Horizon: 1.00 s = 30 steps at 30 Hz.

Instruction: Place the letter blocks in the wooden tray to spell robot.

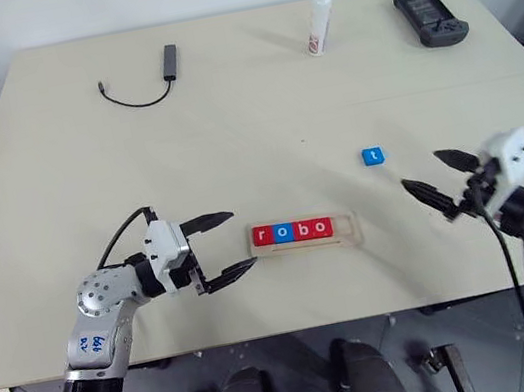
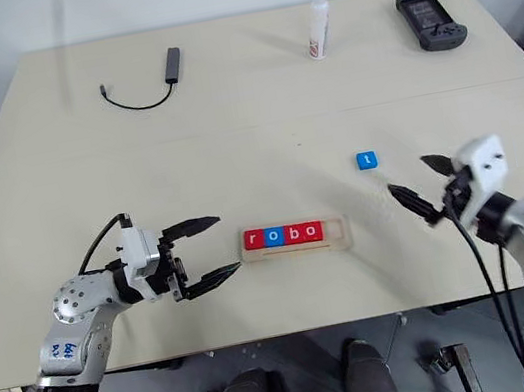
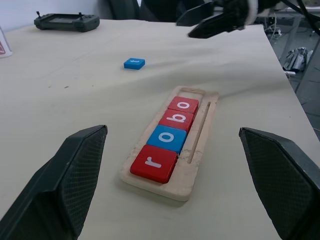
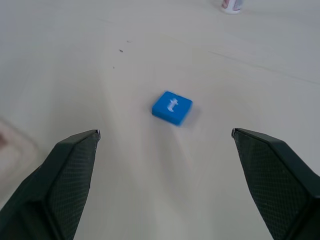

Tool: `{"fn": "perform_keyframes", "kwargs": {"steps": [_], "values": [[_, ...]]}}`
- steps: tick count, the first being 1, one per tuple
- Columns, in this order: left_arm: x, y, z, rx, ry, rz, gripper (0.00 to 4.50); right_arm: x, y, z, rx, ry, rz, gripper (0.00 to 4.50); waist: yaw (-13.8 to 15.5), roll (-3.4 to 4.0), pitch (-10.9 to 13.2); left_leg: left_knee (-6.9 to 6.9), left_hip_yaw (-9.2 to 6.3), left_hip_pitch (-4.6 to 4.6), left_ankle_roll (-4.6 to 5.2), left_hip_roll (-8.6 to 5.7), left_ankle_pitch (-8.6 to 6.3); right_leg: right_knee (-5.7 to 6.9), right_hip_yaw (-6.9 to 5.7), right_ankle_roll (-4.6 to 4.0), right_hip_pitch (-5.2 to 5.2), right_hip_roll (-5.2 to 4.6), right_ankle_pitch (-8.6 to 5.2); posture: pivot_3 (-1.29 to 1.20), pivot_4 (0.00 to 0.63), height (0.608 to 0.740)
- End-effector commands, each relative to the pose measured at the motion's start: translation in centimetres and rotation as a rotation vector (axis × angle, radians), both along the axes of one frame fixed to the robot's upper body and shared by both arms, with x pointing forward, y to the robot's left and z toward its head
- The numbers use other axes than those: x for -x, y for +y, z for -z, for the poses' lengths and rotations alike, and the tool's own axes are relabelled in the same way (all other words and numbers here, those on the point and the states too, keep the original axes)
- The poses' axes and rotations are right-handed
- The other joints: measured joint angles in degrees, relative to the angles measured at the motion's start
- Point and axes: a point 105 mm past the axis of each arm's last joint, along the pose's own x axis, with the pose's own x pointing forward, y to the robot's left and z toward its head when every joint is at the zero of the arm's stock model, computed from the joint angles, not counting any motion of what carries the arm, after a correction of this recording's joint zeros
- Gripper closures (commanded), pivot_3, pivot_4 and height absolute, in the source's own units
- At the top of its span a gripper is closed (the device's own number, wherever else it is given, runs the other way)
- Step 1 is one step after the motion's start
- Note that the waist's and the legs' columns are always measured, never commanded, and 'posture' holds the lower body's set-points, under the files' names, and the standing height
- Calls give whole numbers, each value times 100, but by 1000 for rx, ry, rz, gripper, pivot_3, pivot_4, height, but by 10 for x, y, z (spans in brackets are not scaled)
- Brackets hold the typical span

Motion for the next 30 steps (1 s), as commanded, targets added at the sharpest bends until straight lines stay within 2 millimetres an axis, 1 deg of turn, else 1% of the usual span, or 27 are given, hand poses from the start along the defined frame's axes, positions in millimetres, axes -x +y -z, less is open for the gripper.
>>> {"fn": "perform_keyframes", "kwargs": {"steps": [1, 3, 8, 11, 14, 17, 19, 20, 21, 23, 24, 26, 30], "values": [[6, -7, -9, 29, -36, 34, 0, -27, 9, -4, -23, 54, 107, 73, -8, 0, 0, 1, 0, -1, 0, 0, 0, 0, 0, -1, 0, 0, 1, 0, 150, 740], [8, -10, -10, 29, -42, 40, 0, -43, 11, -1, 2, 77, 163, 73, -5, 1, 0, 1, -2, -2, 0, 1, 0, 2, -4, -2, -4, 0, 1, 0, 150, 740], [9, -14, -12, 30, -51, 39, 0, -66, 13, 3, 2, 120, 248, 73, -9, 1, 0, -7, -4, -12, 0, -3, 0, -6, -9, -3, -6, 0, 0, 0, 150, 740], [10, -14, -14, 31, -59, 30, 0, -70, 16, 12, 8, 190, 279, 73, -30, 1, 0, -15, -2, -10, 0, -2, 0, -8, -10, -3, -8, 1, 0, 0, 150, 740], [10, -14, -14, 31, -62, 21, 0, -70, 20, 14, 9, 206, 289, 73, -32, 2, 0, -15, -2, -9, 0, 0, 0, -7, -11, -3, -8, 1, 0, 0, 150, 740], [10, -14, -14, 32, -63, 16, 0, -66, 31, 16, -1, 218, 257, 618, -28, 2, -1, -13, -2, -10, 0, -1, 0, -7, -10, -3, -6, 0, 0, 0, 150, 740], [10, -15, -14, 33, -64, 15, 0, -63, 38, 18, 3, 217, 239, 1260, -35, 2, -1, -14, -2, -8, -1, 0, 0, -6, -10, -3, -7, 1, 0, 0, 150, 740], [10, -15, -14, 34, -64, 15, 0, -62, 39, 19, 3, 217, 238, 1689, -36, 2, -1, -14, -2, -8, -1, 0, 0, -7, -10, -3, -8, 1, 0, 0, 150, 740], [10, -16, -14, 35, -64, 15, 0, -61, 40, 20, 4, 213, 237, 1961, -37, 2, -1, -14, -2, -8, -1, 0, 0, -7, -9, -3, -8, 1, 0, 0, 150, 740], [9, -17, -14, 37, -65, 16, 0, -59, 41, 19, 17, 203, 233, 2714, -38, 2, -1, -14, -1, -8, -1, -1, 0, -7, -9, -3, -7, 1, 0, 0, 150, 740], [9, -17, -14, 38, -65, 17, 0, -58, 41, 19, 22, 199, 231, 3001, -38, 2, -1, -14, -1, -8, -1, -1, 0, -7, -9, -3, -7, 1, 0, 0, 150, 740], [9, -19, -14, 41, -63, 24, 0, -56, 40, 15, 19, 179, 238, 3036, -29, 2, -1, -13, -1, -8, -1, -1, 0, -7, -9, -3, -7, 1, 0, 0, 150, 740], [8, -25, -13, 45, -47, 65, 0, -38, 41, 3, 27, 111, 227, 3036, -9, 2, -1, -16, -2, -10, -1, -1, 0, -10, -11, -3, -8, 1, 0, 0, 150, 740]]}}
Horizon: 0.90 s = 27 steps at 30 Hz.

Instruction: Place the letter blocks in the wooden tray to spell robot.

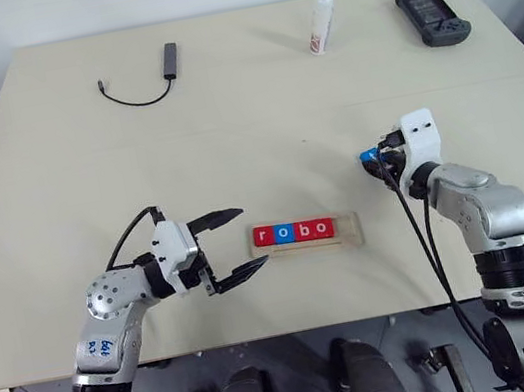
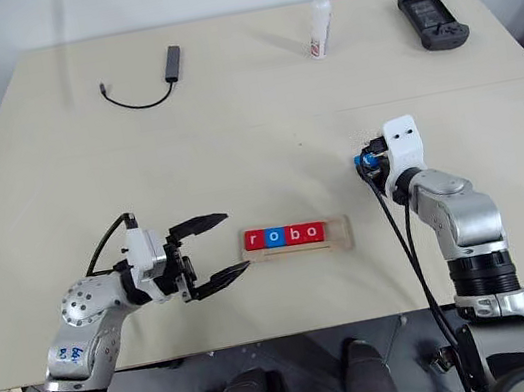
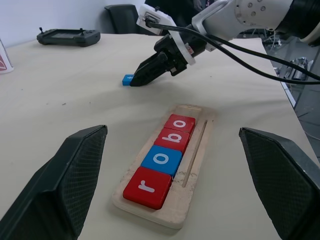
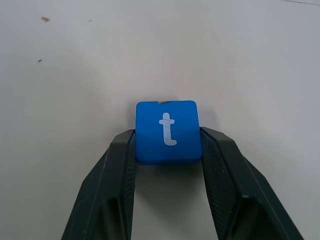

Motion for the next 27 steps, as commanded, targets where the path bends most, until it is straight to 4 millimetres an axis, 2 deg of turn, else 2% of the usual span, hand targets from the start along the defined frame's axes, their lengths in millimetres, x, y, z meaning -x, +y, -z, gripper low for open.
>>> {"fn": "perform_keyframes", "kwargs": {"steps": [1, 6, 11, 17, 20, 25, 26, 27], "values": [[2, -9, -3, 6, -10, 51, 0, 15, -2, -23, 10, -89, 8, 3036, 3, 0, 0, 0, 0, -1, 0, -1, 0, 0, 0, 0, -1, 0, 0, 0, 150, 740], [0, -17, -1, 16, 1, 83, 0, 48, -5, -22, 7, -77, 63, 3036, 3, 0, 0, 0, 0, 0, 0, -1, 0, 1, 0, 0, 0, 0, 0, 0, 150, 740], [-1, -20, 1, 16, 15, 112, 0, 86, -6, -4, -23, -6, 176, 3036, 5, 0, 0, -1, 0, 0, 0, 0, 0, 1, 1, 0, 0, 0, 0, 0, 150, 740], [-4, -18, 3, 7, 16, 128, 0, 102, 2, 11, -63, 57, 227, 3036, -2, 3, -2, 1, 1, 3, 0, -1, 0, 3, 6, 0, 0, 0, 0, 0, 150, 740], [-4, -16, 3, 5, 13, 130, 0, 101, 6, 10, -64, 53, 201, 2042, -6, 4, -2, -1, 1, 4, 0, -2, 0, 2, 7, -1, -1, 1, 0, 0, 150, 740], [-6, -9, 4, -2, 2, 108, 0, 94, 2, -13, 6, 20, -49, 285, 2, 4, -2, -1, 0, 3, 1, -4, -1, 1, 8, -1, 0, 0, 0, 0, 150, 740], [-7, -8, 3, -3, 0, 101, 0, 94, 0, -17, 34, 26, -122, 29, 7, 3, -2, 0, 0, 3, 2, -4, -1, 0, 8, -1, 0, 0, 0, 0, 150, 740], [-7, -6, 3, -5, -4, 94, 0, 95, -3, -22, 87, 31, -218, 29, 12, 3, -2, 1, -2, 3, 2, -4, -1, 0, 8, 0, 0, 0, 0, 0, 150, 740]]}}
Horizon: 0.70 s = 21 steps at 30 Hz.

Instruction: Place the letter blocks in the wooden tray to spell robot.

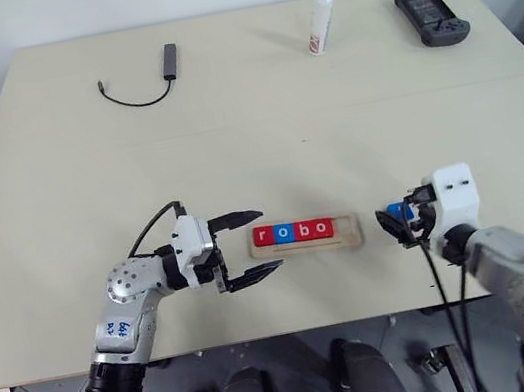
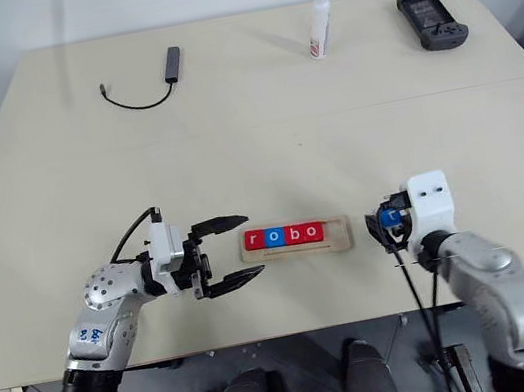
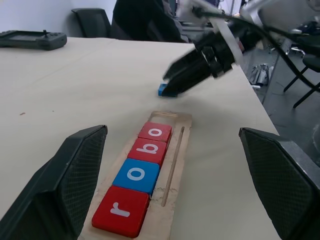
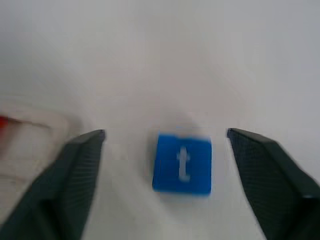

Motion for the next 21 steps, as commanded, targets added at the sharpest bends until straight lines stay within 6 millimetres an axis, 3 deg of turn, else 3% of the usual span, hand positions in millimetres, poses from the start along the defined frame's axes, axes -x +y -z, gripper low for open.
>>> {"fn": "perform_keyframes", "kwargs": {"steps": [1, 5, 8, 16, 19, 21], "values": [[-1, 8, -5, -2, -40, -24, 0, 4, -5, -19, 80, -15, -257, 29, 5, 0, 0, 0, 0, -1, 2, 0, -1, -3, 0, 0, 0, 0, 0, 0, 150, 740], [0, 13, -6, -6, -45, -36, 0, 4, -12, -22, 270, 0, -589, 29, -8, -2, 1, -4, 2, 2, 4, -1, -2, -6, -1, 0, 2, 0, 0, 0, 150, 740], [2, 15, -6, -10, -49, -45, 0, 0, -28, -9, 396, 65, -781, 29, -28, -9, 5, -3, 5, 7, 4, 0, -2, -10, 0, 2, 7, 0, 1, 0, 150, 740], [5, 17, -8, -15, -58, -77, 0, -40, -44, 11, 461, 110, -879, 29, -20, -10, 6, 7, 9, 5, 4, 2, -1, -7, -2, 5, 6, -1, 3, 0, 150, 740], [6, 16, -9, -18, -60, -82, 0, -43, -41, 22, 475, 146, -920, 29, -7, -10, 6, 7, 1, 1, 2, 4, 0, -8, -11, 5, 8, -1, 3, 0, 150, 740], [6, 17, -10, -22, -64, -93, 0, -41, -40, 25, 468, 172, -946, 637, -11, -18, 1, 9, 0, 2, 2, 5, 0, -9, -12, 5, 13, -1, 3, 0, 150, 740]]}}
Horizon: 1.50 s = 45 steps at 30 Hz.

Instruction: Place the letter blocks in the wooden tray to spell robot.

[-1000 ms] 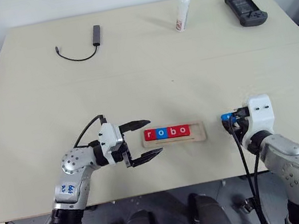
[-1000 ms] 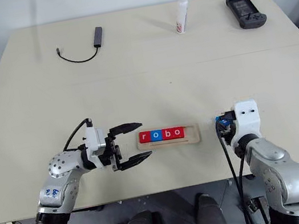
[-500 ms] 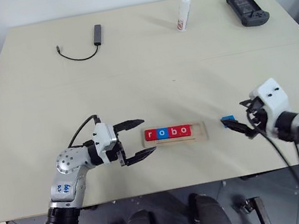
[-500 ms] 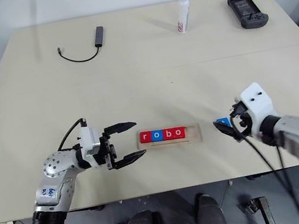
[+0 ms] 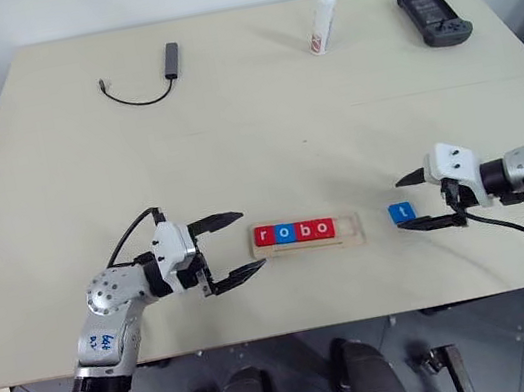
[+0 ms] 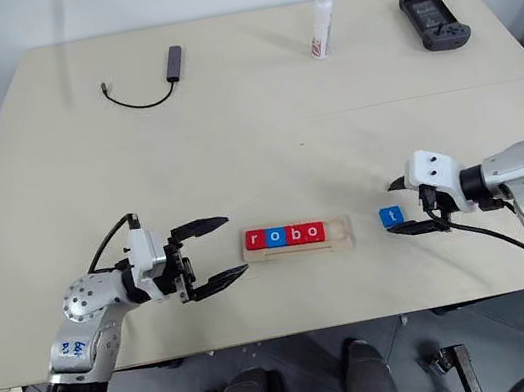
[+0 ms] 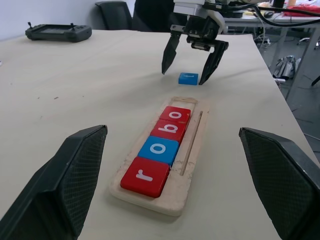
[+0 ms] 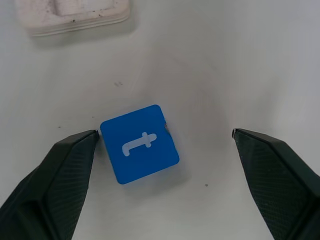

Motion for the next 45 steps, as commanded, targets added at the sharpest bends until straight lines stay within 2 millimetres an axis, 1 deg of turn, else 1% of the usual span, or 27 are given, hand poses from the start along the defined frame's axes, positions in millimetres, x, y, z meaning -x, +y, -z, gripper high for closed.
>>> {"fn": "perform_keyframes", "kwargs": {"steps": [1, 6, 7, 8, 11, 14, 17, 19, 21, 24, 27, 32, 34, 36, 38, 40, 41, 43, 45], "values": [[3, -1, -8, -10, -38, -6, 0, 5, -1, 15, 33, 66, -21, 902, -1, -3, -2, 1, 0, 4, 0, 1, 0, -1, -2, 0, 5, 0, 0, 0, 150, 740], [4, 1, -10, -17, -42, -14, 0, 8, 1, 9, 33, 78, -52, 2574, -2, -3, -2, 17, -2, 7, 0, 4, 0, 6, -1, 0, 12, 0, 0, 0, 150, 740], [4, 1, -10, -17, -41, -15, 0, 7, 3, 5, 28, 68, -59, 2878, -2, -3, -2, 18, -2, 7, 0, 4, 0, 6, -1, 0, 11, 0, 0, 0, 150, 740], [4, 1, -10, -18, -41, -15, 0, 6, 5, 2, 24, 56, -66, 3043, 0, -3, -2, 19, -2, 7, -1, 5, 0, 7, -1, 0, 11, 0, 0, 0, 150, 740], [4, 0, -10, -15, -42, -15, 0, 2, 21, -15, -24, 19, -84, 3040, -2, -3, -2, 19, -3, 6, -1, 5, 0, 7, -1, -1, 10, 0, 0, 0, 150, 740], [5, -1, -9, -10, -41, -12, 0, 2, 42, -29, -68, 48, -65, 3040, -13, 2, 0, 19, -1, 1, -2, 8, 0, 10, 0, -1, 1, 1, 0, 0, 150, 740], [5, -1, -9, -7, -38, -12, 0, 7, 61, -35, -77, 69, -69, 3040, 2, 6, 2, 19, -2, -4, -4, 8, 0, 14, -1, -1, -4, 1, 0, 0, 150, 740], [6, 0, -8, -7, -36, -14, 0, 11, 73, -36, -83, 72, -92, 3040, 11, 6, 2, 19, -3, -6, -4, 8, 0, 12, -1, -1, -4, 1, 0, 0, 150, 740], [6, 1, -7, -8, -34, -18, 0, 13, 82, -34, -84, 75, -106, 3040, 25, 6, 2, 19, -6, -7, -4, 6, 0, 10, -3, -2, -3, 0, 0, 0, 150, 740], [7, 2, -7, -9, -32, -20, 0, 13, 87, -27, -74, 83, -111, 3040, 29, 6, 2, 19, -7, -10, -4, 4, 0, 9, -3, -2, -4, 0, 1, 0, 150, 740], [8, 2, -6, -11, -32, -21, 0, 11, 85, -18, -44, 87, -104, 3040, 14, 6, 2, 18, -6, -10, -4, 3, 0, 10, -3, -2, -4, 0, 0, 0, 150, 740], [8, 4, -6, -13, -36, -30, 0, 12, 87, -15, -53, 115, -115, 3040, 4, 6, 2, 17, -4, -8, -4, 3, 0, 10, -3, -2, -5, 0, 0, 0, 150, 740], [8, 4, -6, -13, -37, -33, 0, 13, 92, -16, -77, 134, -115, 3040, 2, 6, 2, 17, -4, -8, -4, 3, 0, 10, -3, -2, -4, 0, 0, 0, 150, 740], [8, 5, -5, -13, -39, -34, 0, 13, 93, -15, -80, 139, -111, 2310, 5, 6, 2, 17, -4, -8, -4, 4, 0, 10, -3, -2, -5, 0, 0, 0, 150, 740], [8, 5, -5, -13, -39, -35, 0, 14, 93, -15, -75, 141, -111, 1765, 7, 6, 2, 17, -5, -8, -4, 3, 0, 10, -3, -2, -4, 0, 1, 0, 150, 740], [9, 5, -5, -13, -39, -37, 0, 13, 90, -17, -77, 127, -99, 1051, 7, 6, 2, 17, -5, -9, -4, 3, 0, 10, -3, -2, -4, 0, 0, 0, 150, 740], [9, 5, -5, -12, -39, -39, 0, 11, 87, -22, -88, 112, -86, 662, 4, 6, 2, 17, -5, -9, -4, 3, 0, 10, -3, -2, -4, 0, 1, 0, 150, 740], [9, 5, -4, -12, -39, -42, 0, 8, 84, -28, -103, 89, -66, 39, 4, 6, 2, 17, -5, -8, -4, 4, 0, 10, -3, -2, -5, 0, 0, 0, 150, 740], [9, 5, -4, -11, -38, -46, 0, 4, 73, -35, -109, 70, -24, 39, 11, 6, 2, 17, -5, -8, -4, 3, 0, 10, -3, -2, -5, 0, 0, 0, 150, 740]]}}
